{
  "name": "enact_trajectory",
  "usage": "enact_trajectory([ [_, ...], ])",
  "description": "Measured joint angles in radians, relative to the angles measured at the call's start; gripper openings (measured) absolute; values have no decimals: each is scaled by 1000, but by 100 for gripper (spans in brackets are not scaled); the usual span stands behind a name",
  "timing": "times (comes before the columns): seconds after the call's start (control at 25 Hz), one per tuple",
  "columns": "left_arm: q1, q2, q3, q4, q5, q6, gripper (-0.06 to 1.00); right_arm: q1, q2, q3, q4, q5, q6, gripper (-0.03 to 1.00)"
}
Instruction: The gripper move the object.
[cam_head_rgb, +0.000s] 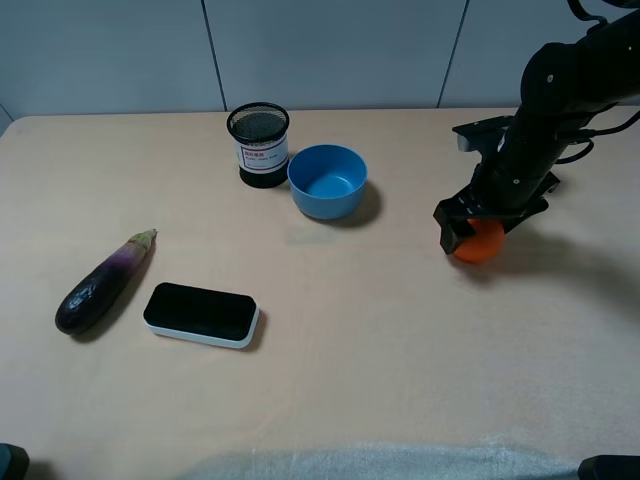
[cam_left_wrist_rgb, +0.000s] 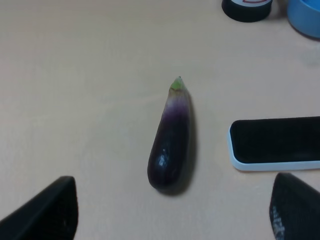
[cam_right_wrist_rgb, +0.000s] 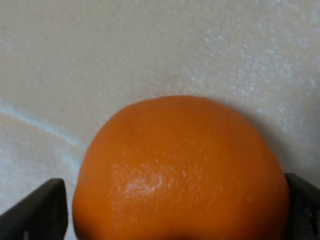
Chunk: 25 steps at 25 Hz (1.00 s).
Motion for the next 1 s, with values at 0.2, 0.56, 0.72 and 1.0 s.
enact_trajectory([
  [0.2, 0, 0, 0, 0, 0, 0, 77, 0, 8, 0, 12, -12, -1, 62],
  [0.56, 0, 0, 0, 0, 0, 0, 77, 0, 25, 0, 17, -18, -1, 62],
  [0.72, 0, 0, 0, 0, 0, 0, 77, 0, 25, 0, 17, -18, -3, 59],
  [1.0, 0, 0, 0, 0, 0, 0, 77, 0, 25, 0, 17, -18, -13, 56],
])
